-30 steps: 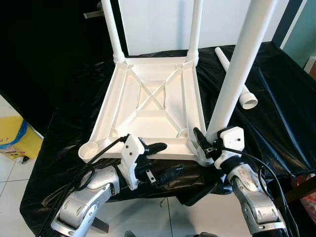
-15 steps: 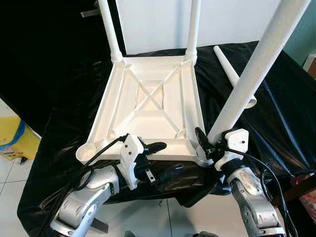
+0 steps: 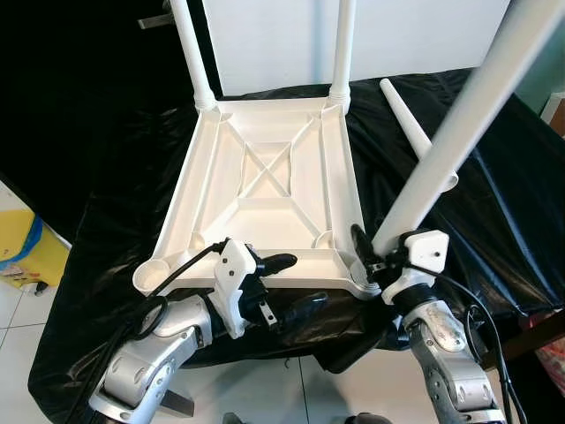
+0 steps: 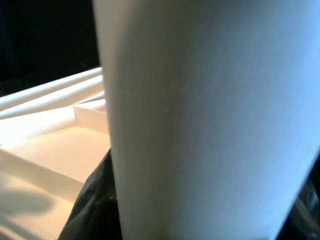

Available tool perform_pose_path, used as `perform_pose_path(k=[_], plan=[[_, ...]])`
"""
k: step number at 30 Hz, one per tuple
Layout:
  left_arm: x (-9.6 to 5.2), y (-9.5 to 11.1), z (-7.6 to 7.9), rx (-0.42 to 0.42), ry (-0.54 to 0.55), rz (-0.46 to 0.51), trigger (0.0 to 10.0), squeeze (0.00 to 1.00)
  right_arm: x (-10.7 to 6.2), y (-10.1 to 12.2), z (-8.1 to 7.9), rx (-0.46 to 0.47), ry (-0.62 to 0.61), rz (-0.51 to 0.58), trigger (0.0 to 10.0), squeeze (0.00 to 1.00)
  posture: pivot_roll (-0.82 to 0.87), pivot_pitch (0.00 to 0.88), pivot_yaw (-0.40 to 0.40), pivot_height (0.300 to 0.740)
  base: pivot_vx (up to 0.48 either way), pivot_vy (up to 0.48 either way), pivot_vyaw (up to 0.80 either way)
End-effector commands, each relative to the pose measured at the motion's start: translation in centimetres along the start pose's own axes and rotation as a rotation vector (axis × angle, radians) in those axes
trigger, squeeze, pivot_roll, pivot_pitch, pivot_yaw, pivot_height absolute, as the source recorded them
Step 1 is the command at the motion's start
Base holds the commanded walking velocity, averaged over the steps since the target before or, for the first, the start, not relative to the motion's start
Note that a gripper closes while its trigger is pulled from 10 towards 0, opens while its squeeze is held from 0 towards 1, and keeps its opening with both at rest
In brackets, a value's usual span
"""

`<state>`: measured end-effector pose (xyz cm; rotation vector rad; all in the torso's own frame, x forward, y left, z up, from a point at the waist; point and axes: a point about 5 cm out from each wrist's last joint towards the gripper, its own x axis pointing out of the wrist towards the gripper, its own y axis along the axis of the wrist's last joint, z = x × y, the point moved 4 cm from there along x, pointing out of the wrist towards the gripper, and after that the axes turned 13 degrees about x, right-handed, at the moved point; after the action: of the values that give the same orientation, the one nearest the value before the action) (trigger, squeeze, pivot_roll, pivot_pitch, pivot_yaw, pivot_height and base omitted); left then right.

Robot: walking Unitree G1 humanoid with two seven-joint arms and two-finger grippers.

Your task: Building children table

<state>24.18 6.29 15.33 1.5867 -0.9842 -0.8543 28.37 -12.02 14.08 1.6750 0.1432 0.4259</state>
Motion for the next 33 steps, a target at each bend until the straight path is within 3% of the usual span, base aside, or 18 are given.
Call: perform_pose_path(k=[1,11,17,19,33], plan=[[-0.2,0.5,0.1,0.013,-0.03,0.009,10.0,0.0,-0.8,-2.1,0.2,0.002,-0.005,-0.089,10.0,0.0,-0.08,0.109,0.06,0.74,0.0,0.0,0.0],[-0.3,0.6,0.1,0.012,-0.023,0.01,10.0,0.0,-1.4,-2.6,1.0,0.005,-0.003,-0.091,10.0,0.0,-0.08,0.111,0.056,0.74,0.0,0.0,0.0],[-0.3,0.6,0.1,0.013,-0.022,0.01,10.0,0.0,-1.2,-2.9,1.6,0.052,-0.055,-0.11,10.0,0.0,-0.08,0.11,0.056,0.74,0.0,0.0,0.0],[-0.3,0.6,0.0,0.013,-0.021,0.01,10.0,0.0,-0.8,-3.2,2.4,0.09,-0.144,-0.135,10.0,0.0,-0.08,0.11,0.052,0.74,0.0,0.0,0.0],[-0.2,0.6,-0.1,0.015,-0.016,0.014,10.0,0.0,-0.5,-3.2,1.7,0.073,-0.176,-0.116,10.0,0.0,-0.08,0.106,0.048,0.74,0.0,0.0,0.0]])
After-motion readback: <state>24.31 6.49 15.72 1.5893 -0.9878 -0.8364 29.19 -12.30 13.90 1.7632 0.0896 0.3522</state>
